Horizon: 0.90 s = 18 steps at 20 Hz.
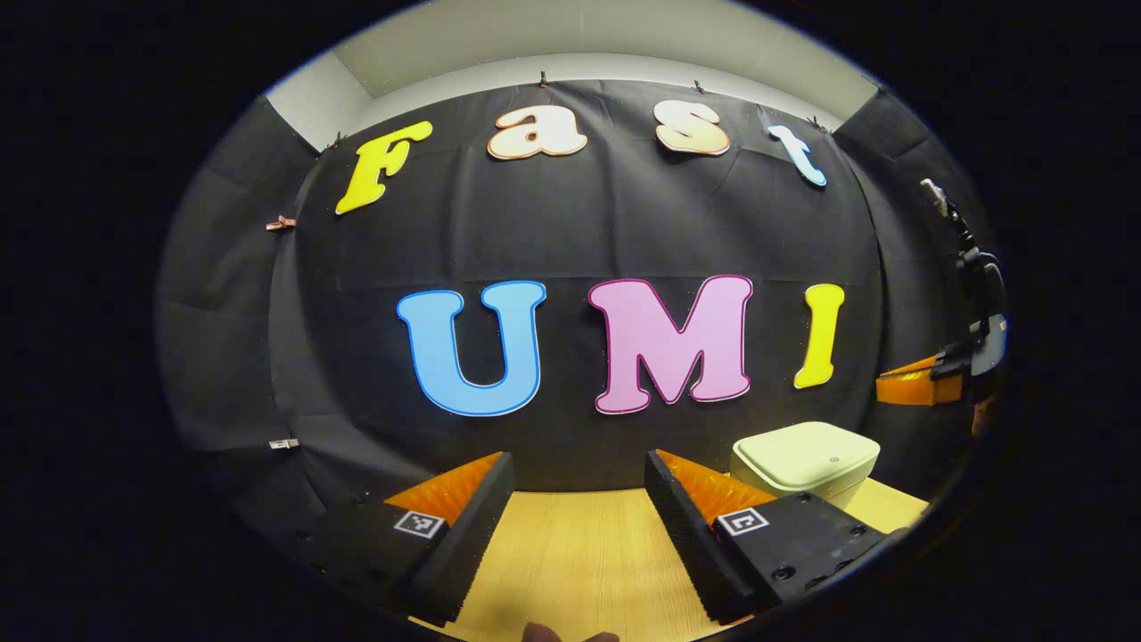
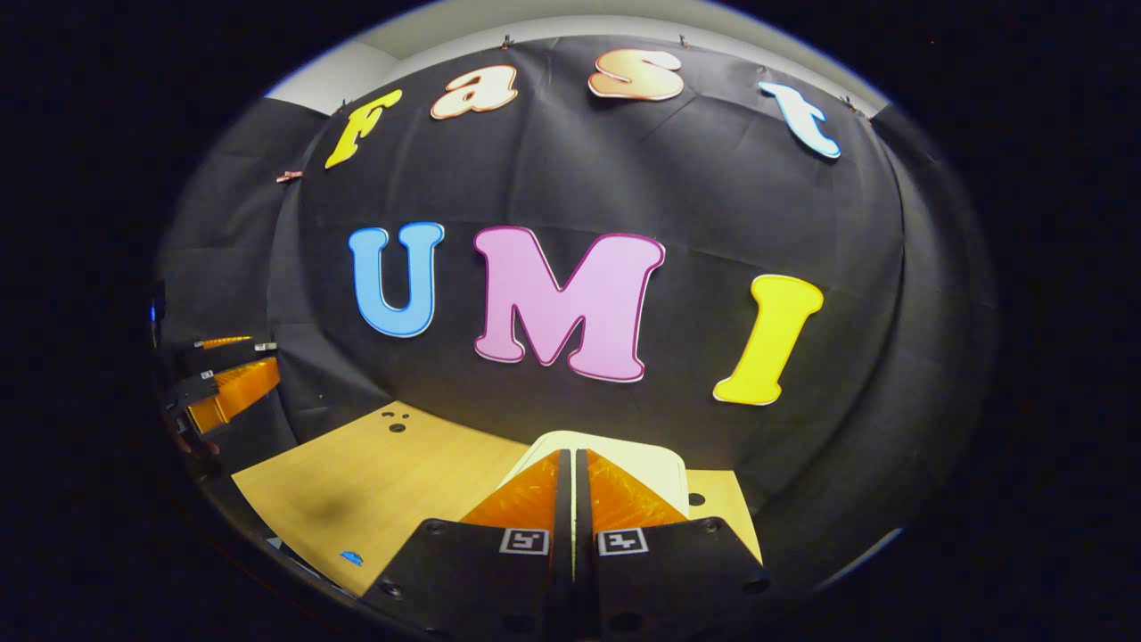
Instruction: Press the lid of the desktop garbage bin to open it, pick up the crumpled paper on the desktop and throw it into the bin, then pick up the pop can on the desktop and drop it into the bin, and finally close the garbage bin lid.
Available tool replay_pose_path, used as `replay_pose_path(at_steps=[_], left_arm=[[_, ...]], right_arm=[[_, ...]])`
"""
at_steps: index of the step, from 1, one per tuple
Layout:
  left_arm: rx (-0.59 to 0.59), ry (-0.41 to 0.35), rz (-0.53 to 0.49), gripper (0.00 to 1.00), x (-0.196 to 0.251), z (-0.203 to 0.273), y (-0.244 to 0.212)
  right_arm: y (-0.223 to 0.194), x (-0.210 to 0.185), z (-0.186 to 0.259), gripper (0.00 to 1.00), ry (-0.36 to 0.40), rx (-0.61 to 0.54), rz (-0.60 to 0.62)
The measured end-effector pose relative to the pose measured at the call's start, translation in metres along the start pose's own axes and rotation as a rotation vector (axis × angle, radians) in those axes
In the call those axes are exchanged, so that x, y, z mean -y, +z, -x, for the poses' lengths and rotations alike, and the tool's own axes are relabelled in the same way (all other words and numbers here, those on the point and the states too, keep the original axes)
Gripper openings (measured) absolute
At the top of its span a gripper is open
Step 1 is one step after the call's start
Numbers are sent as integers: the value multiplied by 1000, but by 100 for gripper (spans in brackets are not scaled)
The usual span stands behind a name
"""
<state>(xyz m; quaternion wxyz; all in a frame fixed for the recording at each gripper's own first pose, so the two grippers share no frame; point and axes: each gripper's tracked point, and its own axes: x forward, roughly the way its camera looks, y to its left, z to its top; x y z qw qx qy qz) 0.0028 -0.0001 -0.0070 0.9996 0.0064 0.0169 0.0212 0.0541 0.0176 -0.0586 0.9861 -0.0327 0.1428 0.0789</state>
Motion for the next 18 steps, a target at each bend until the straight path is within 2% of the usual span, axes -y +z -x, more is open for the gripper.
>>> replay_pose_path(at_steps=[3,10,12,18], left_arm=[[-1,10,2,95,0,1,1],[-15,46,-16,95,-2,8,2],[-27,61,-5,95,-5,12,-2],[-46,81,6,95,-11,16,-8]], right_arm=[[-16,3,-19,5,-3,-37,11],[-80,16,-55,7,-5,-178,-47],[-88,18,-58,5,-6,-202,-50],[-98,21,-62,6,-2,-233,-39]])
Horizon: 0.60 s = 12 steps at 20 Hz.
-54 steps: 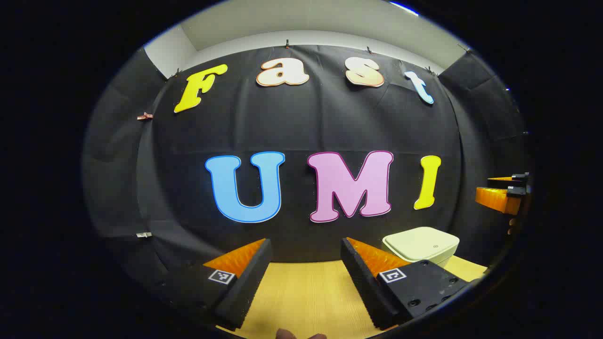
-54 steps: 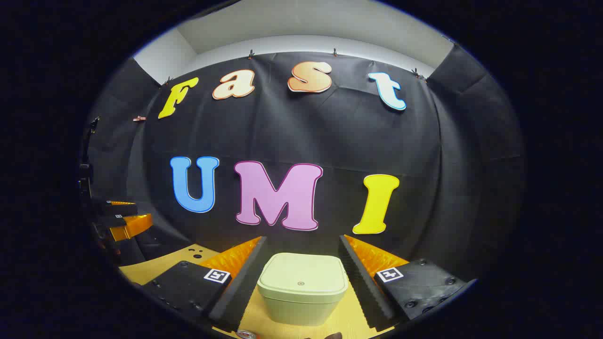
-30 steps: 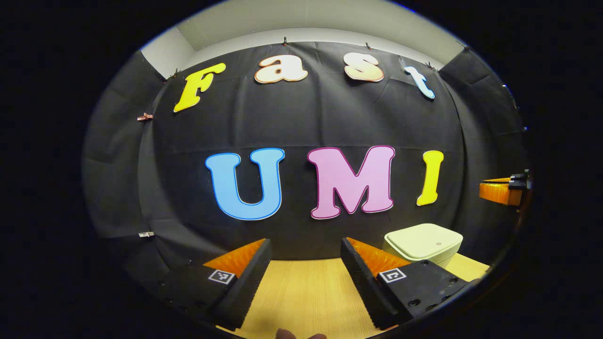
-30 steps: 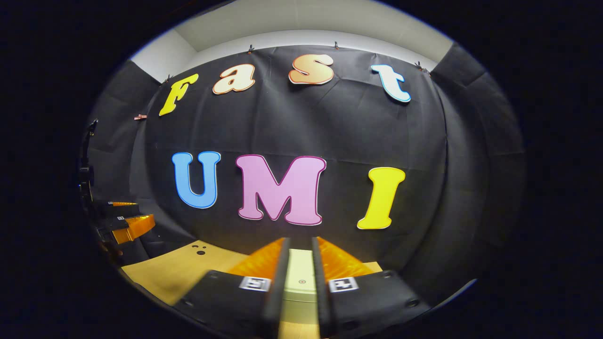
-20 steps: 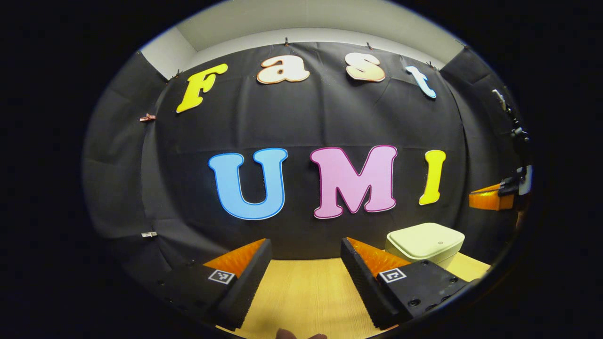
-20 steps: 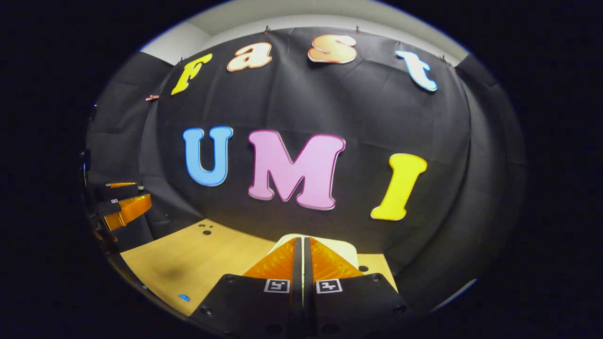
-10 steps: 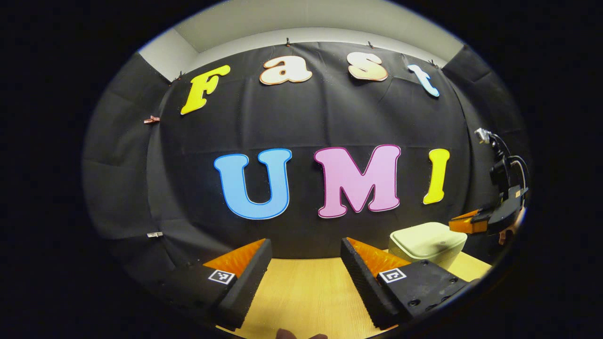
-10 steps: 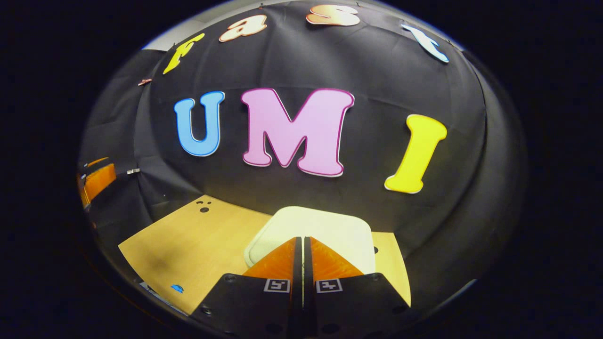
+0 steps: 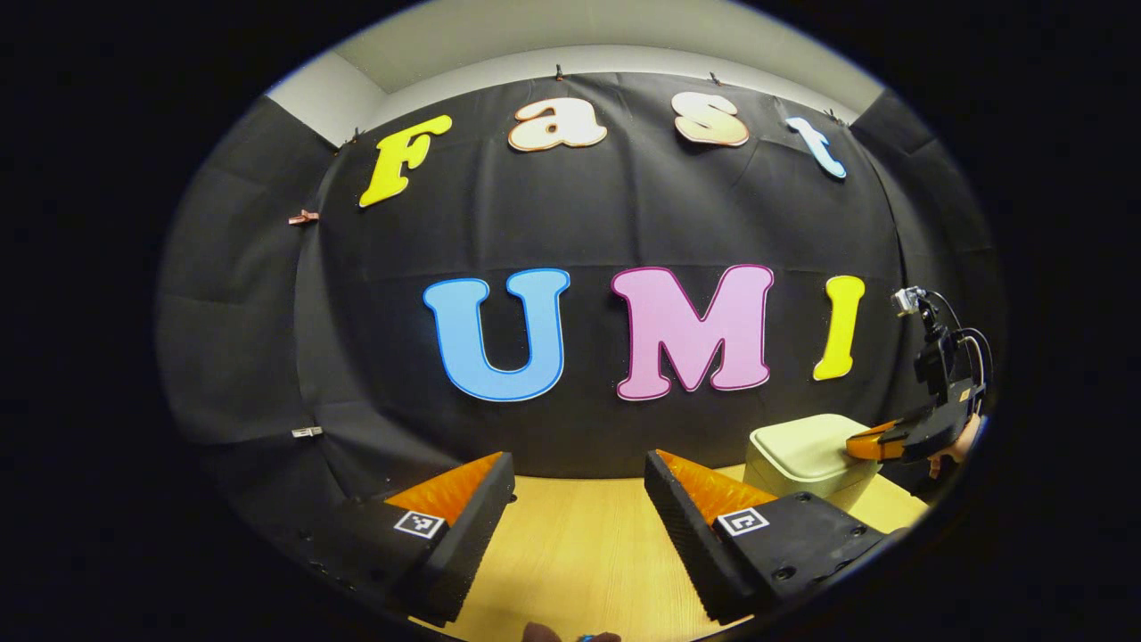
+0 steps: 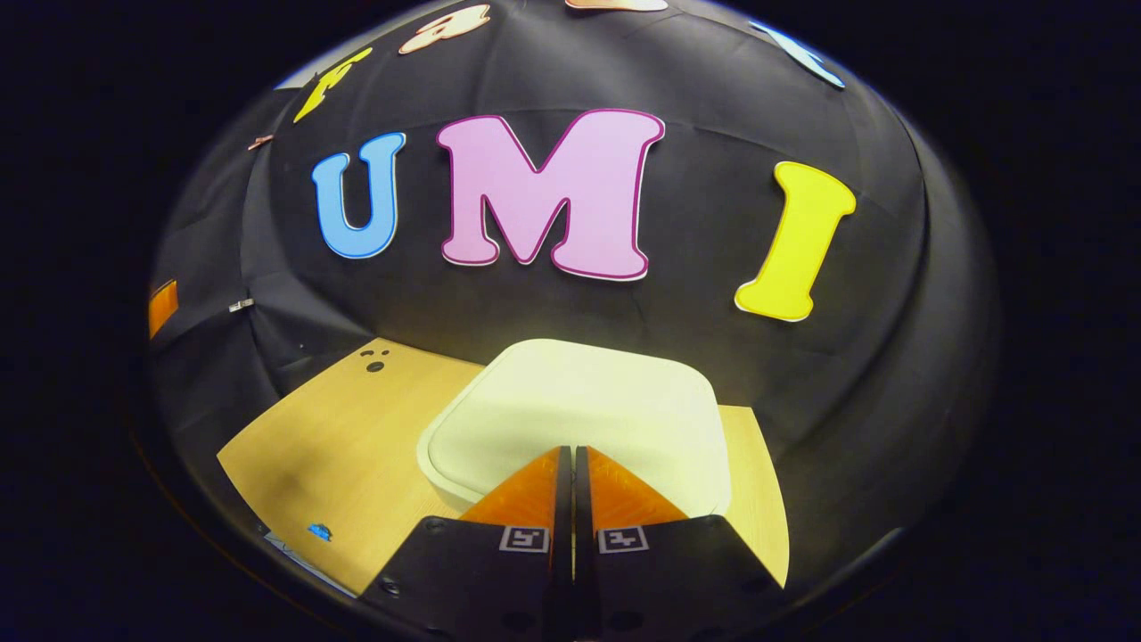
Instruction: Press the lid of the desktop garbage bin to open it, pick up the crumpled paper on the desktop and throw it into the bin, then pick up the pop can on the desktop and drop it into the bin, and finally close the garbage bin lid.
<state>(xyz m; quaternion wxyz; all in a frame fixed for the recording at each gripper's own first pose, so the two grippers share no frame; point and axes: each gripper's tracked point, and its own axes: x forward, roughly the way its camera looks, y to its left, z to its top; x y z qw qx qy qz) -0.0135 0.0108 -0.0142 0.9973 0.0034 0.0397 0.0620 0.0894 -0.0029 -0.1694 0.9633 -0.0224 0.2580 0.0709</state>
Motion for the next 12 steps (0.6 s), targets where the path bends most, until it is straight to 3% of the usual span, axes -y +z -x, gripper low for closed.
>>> replay_pose_path(at_steps=[6,12], left_arm=[[10,-9,-5,95,3,-2,4],[19,-3,-12,95,2,3,7]], right_arm=[[-5,-1,-1,8,2,-1,41],[6,2,3,5,20,20,-61]])
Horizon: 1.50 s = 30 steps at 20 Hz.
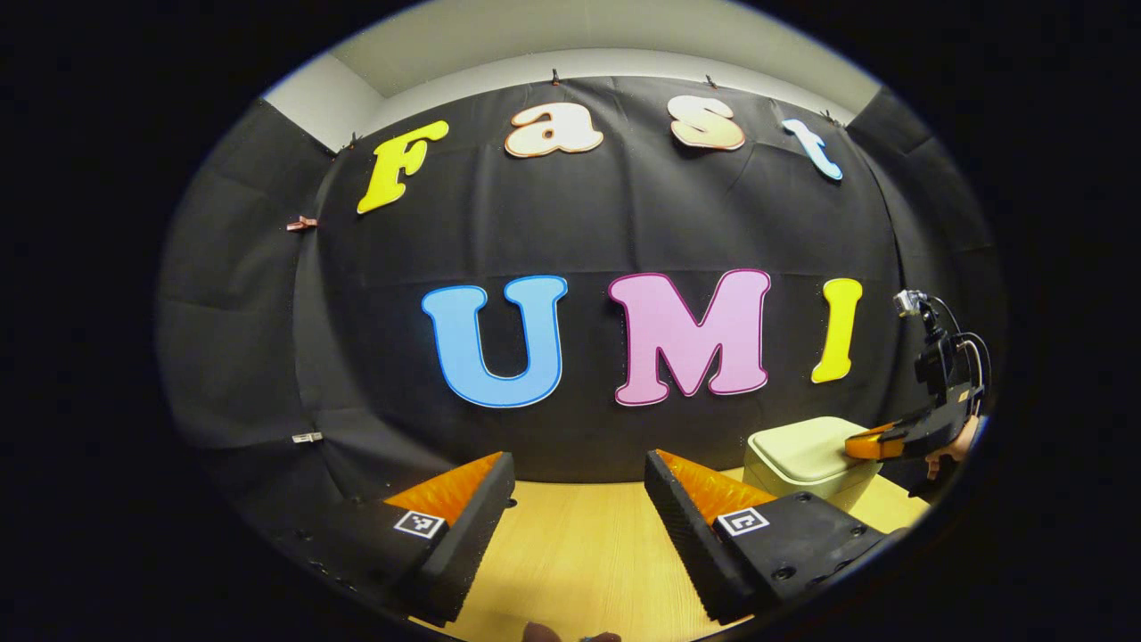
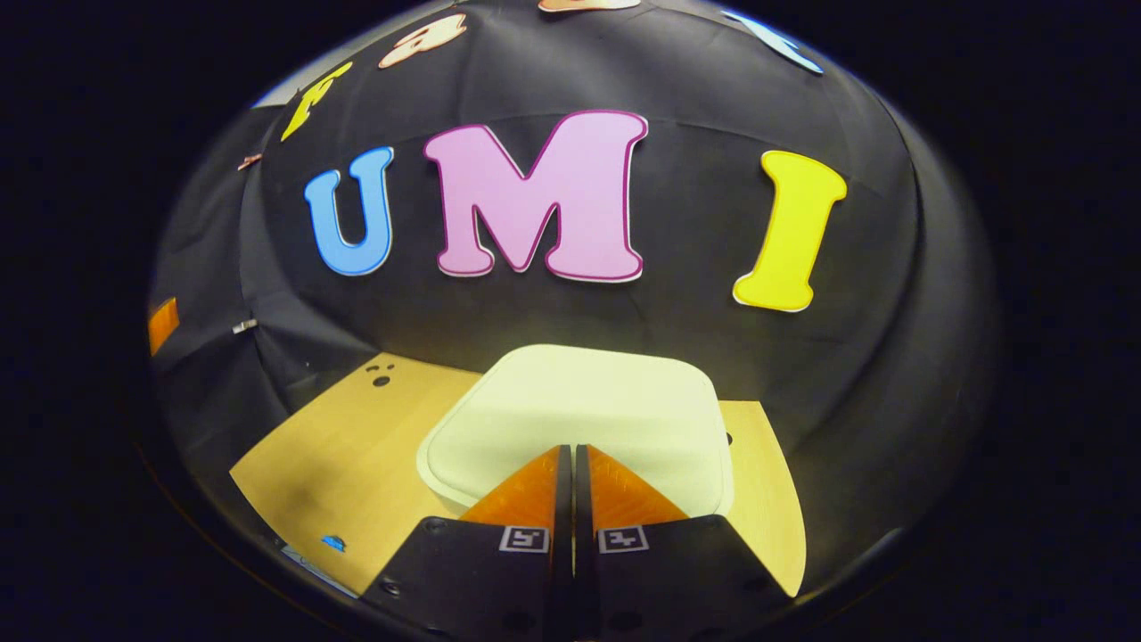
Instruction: Press the lid of the desktop garbage bin to open it, pick up the crumpled paper on the desktop and throw it into the bin, then pick up the pop can on the desktop and drop it into the bin, and finally close the garbage bin lid.
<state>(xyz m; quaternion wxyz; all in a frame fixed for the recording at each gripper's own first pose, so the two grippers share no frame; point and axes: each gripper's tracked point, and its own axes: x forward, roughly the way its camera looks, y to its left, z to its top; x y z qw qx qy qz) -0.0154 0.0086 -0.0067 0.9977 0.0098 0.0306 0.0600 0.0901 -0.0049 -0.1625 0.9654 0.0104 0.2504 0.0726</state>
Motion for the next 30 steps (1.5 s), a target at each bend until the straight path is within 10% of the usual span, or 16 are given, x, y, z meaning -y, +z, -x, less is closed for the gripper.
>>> replay_pose_path(at_steps=[21,28,30], left_arm=[[-25,-52,25,95,-1,-18,-21],[-130,-102,3,95,2,-17,-71],[-162,-105,-14,95,2,-14,-94]], right_arm=[[119,-7,65,6,-52,434,45],[113,-7,81,79,-55,435,44],[109,-8,86,82,-61,430,54]])
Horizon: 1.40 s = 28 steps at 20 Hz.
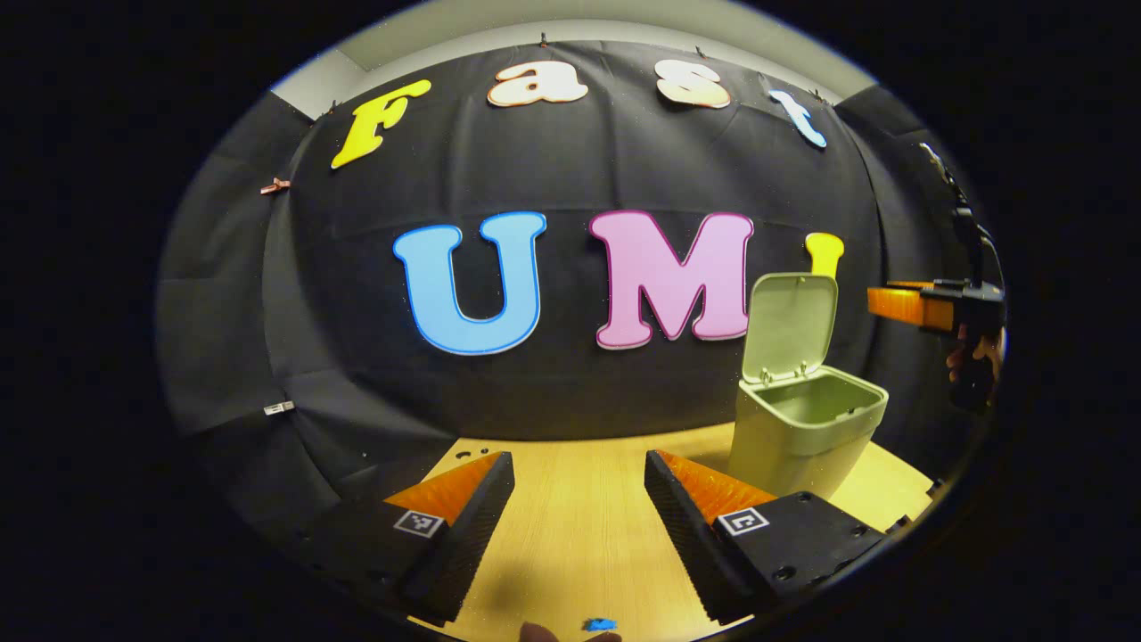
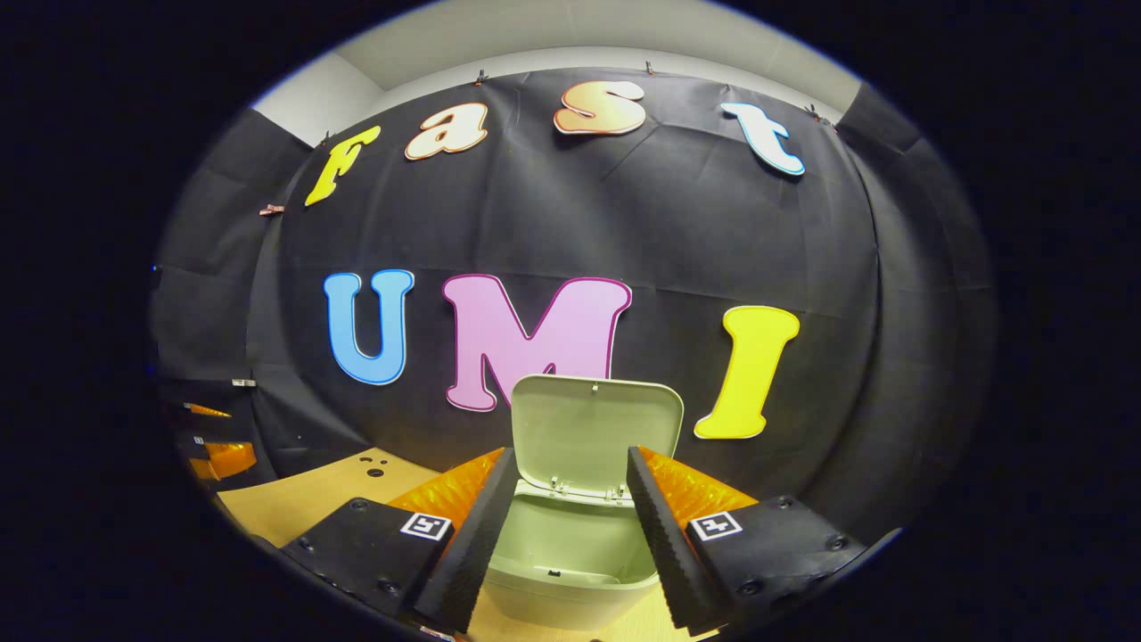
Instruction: Press the lid of the desktop garbage bin to open it, pick up the crumpled paper on the desktop and throw it into the bin, then pick up the pop can on the desktop and drop it into the bin, and finally close the garbage bin lid.
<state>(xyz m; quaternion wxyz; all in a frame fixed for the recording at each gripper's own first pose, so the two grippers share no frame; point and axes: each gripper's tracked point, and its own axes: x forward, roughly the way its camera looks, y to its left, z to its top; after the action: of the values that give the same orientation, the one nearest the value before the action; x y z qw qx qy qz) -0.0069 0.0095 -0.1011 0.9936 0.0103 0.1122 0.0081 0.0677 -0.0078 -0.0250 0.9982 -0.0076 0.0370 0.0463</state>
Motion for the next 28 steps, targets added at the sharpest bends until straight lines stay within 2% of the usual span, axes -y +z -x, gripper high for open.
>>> replay_pose_path(at_steps=[6,18,23,28], left_arm=[[-157,-58,-16,96,12,4,-88],[-494,-126,3,95,29,18,-249],[-577,-136,-16,95,33,22,-295],[-627,-156,-13,91,37,17,-320]], right_arm=[[-9,-12,16,90,17,-38,7],[-16,-14,54,90,16,-77,1],[-26,-11,72,90,9,-117,15],[-32,-6,86,90,-6,-148,25]])
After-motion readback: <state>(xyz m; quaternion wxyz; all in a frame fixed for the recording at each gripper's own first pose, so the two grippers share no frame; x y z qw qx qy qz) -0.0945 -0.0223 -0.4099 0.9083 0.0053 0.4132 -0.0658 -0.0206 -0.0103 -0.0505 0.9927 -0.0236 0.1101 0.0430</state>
